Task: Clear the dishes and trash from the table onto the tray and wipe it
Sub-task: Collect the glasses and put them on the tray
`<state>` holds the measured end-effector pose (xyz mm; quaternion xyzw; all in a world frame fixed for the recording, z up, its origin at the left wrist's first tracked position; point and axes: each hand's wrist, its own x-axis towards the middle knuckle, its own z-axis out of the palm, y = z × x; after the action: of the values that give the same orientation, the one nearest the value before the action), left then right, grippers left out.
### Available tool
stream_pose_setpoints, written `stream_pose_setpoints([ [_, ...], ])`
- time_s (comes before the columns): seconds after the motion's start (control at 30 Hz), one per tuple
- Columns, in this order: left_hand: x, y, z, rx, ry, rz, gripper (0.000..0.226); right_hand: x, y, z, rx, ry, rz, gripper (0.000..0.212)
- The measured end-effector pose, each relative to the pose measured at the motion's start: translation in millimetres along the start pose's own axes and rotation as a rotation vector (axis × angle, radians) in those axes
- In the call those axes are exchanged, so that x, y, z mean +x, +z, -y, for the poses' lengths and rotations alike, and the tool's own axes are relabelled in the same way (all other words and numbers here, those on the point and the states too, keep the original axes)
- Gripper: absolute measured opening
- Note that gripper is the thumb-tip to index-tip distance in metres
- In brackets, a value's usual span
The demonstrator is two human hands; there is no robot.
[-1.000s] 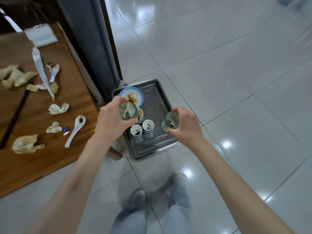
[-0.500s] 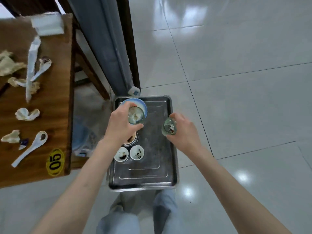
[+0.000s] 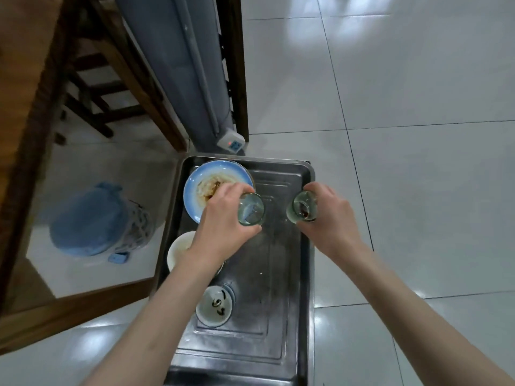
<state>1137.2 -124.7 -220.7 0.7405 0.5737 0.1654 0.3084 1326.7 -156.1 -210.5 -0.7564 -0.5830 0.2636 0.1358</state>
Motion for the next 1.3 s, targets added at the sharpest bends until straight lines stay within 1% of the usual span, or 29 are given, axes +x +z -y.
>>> stream_pose_setpoints([
  [0.27, 33.3, 31.1, 24.0, 0.013, 0.014, 0.043, 0.058, 42.6, 34.3, -20.1, -0.040, -0.005, -0.002, 0.049],
  [0.4, 60.9, 40.2, 22.8, 0.018, 0.041, 0.041, 0.058, 60.7, 42.5, -29.7, -0.035, 0.002, -0.038, 0.047],
  [0.5, 80.0, 46.5, 20.5, 0.014, 0.051, 0.049, 0.057, 72.8, 45.5, -36.0, -0.038, -0.003, -0.059, 0.050],
  [0.7, 108.3, 61.2, 22.0, 0.067, 0.081, 0.076, 0.060, 95.0, 49.7, -44.6, -0.051, -0.013, -0.042, 0.052],
  [1.13, 120.1, 80.7, 45.2, 0.105, 0.046, 0.127, 0.060, 111.4, 62.7, -49.4, -0.068, -0.029, -0.008, 0.057],
  [1.3, 121.2, 84.7, 47.8, 0.102, 0.041, 0.116, 0.062, 115.9, 69.0, -47.7, -0.077, -0.058, -0.012, 0.053],
])
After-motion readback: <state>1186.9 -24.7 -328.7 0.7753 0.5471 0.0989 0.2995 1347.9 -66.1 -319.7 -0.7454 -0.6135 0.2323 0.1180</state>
